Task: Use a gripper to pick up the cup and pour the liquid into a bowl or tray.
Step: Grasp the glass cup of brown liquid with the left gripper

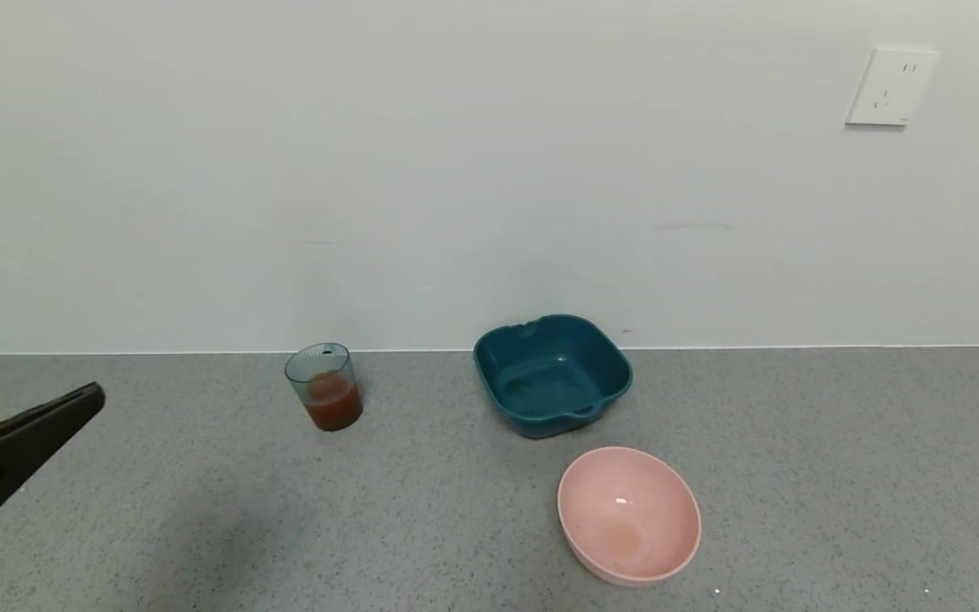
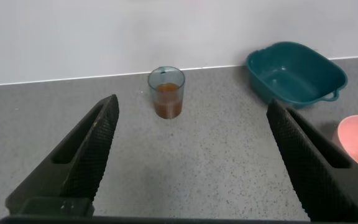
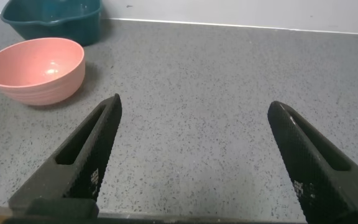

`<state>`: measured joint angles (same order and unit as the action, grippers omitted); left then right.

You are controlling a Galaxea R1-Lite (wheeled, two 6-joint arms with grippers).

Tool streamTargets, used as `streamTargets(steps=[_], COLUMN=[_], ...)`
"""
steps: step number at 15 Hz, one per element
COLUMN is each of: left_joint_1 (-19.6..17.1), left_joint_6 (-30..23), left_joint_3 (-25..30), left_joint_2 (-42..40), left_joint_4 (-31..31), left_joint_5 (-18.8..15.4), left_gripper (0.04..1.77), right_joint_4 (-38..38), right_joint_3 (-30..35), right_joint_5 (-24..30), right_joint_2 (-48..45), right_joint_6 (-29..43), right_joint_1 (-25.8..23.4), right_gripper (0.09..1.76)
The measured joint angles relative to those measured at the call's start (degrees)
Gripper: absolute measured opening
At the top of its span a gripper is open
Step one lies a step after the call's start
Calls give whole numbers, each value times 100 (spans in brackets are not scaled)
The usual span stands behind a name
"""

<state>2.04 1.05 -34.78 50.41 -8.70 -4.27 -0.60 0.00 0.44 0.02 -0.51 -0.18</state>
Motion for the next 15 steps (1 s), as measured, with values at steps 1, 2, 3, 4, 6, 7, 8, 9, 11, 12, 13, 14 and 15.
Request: streamTargets(steps=[1,2,3,4,6,7,8,9,11,12,13,14,15], left_joint_1=[11,41,94,146,234,262,284,293,323,347,366,380,383], left_joint_6=[-12,-32,-48,-52,-50,-52,-52,-48,-43,-43,-43,-43,-48], left_joint_3=[-155,-286,-405,-505,-656,-722,-758,-775,-767,-745,-712,-669,-614], left_joint_2=[284,535,775,1029,1519,1808,2092,2391,3023,3302,3562,3766,3930], left_joint_4=[-11,-13,-22,-24,-37,-118,-317,-585,-1180,-1373,-1477,-1524,-1532], left_joint_5=[-90,-124,-138,-149,-155,-154,-151,-146,-118,-100,-55,50,155], left_gripper=[172,172,172,172,172,172,172,172,172,172,172,172,172], right_joint_4=[0,0,0,0,13,13,13,13,11,9,13,16,13], right_joint_3=[0,0,0,0,0,0,0,0,0,0,0,0,0], right_joint_5=[0,-2,-4,-4,-2,-2,-2,-2,-4,-2,-2,-2,-2], right_joint_2=[0,0,0,0,0,0,0,0,0,0,0,0,0], right_joint_6=[0,2,0,0,0,2,0,0,0,0,0,0,2], right_joint_1=[0,0,0,2,16,16,18,18,18,18,18,18,18], right_gripper=[171,171,171,171,171,171,171,171,171,171,171,171,171])
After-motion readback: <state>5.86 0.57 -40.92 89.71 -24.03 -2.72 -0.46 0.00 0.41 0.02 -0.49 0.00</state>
